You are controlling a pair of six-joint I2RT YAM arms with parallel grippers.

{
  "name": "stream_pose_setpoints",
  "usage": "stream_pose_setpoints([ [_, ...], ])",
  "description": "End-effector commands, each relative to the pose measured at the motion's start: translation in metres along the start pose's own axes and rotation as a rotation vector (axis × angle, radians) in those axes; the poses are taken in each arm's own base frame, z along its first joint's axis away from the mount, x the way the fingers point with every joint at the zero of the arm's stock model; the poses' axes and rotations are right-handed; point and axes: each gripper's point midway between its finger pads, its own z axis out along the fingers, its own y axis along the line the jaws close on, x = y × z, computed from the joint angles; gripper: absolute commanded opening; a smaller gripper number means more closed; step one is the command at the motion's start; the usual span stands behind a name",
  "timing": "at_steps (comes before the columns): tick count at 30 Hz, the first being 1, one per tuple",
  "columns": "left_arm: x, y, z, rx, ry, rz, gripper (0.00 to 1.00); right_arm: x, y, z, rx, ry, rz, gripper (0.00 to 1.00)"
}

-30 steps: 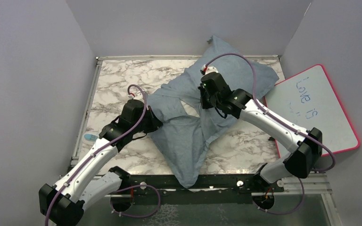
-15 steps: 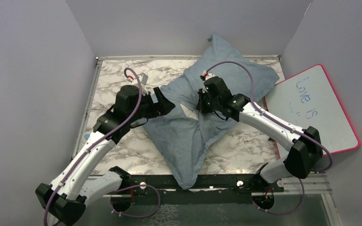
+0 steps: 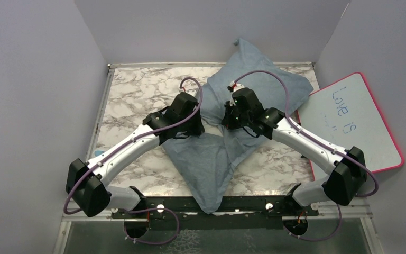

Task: Remove the pillowcase from the pillow
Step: Remove the pillow from the pillowcase.

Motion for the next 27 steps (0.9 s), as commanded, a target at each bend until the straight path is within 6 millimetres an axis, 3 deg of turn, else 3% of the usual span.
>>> stream_pose_setpoints([
  [1, -0.002, 0.038, -0.039, -0.160, -0.104, -0.013, 0.00, 0.022, -0.045, -0.004, 0.213, 0.064, -0.104, 0.01],
  [3, -0.001, 0.052, -0.058, -0.210, -0.147, -0.034, 0.00, 0.006, -0.083, -0.010, 0.387, 0.041, -0.126, 0.01],
  [5, 0.008, 0.071, -0.075, -0.266, -0.171, -0.072, 0.00, -0.010, -0.102, -0.015, 0.433, 0.028, -0.105, 0.01],
  [9, 0.039, 0.100, -0.095, -0.320, -0.193, -0.190, 0.00, -0.031, -0.105, -0.023, 0.424, -0.051, -0.057, 0.01],
  [13, 0.069, 0.109, -0.092, -0.283, -0.185, -0.328, 0.00, -0.017, -0.085, -0.017, 0.299, -0.026, 0.004, 0.00],
  [17, 0.070, 0.075, -0.077, -0.055, -0.190, -0.325, 0.00, -0.005, -0.054, -0.008, 0.107, 0.051, -0.060, 0.01],
  [20, 0.064, 0.058, -0.070, 0.057, -0.215, -0.328, 0.00, -0.021, -0.033, -0.016, 0.009, 0.037, -0.089, 0.12],
  [27, 0.071, 0.052, -0.053, 0.057, -0.138, -0.274, 0.00, -0.060, 0.054, -0.049, -0.421, -0.031, -0.096, 0.37],
])
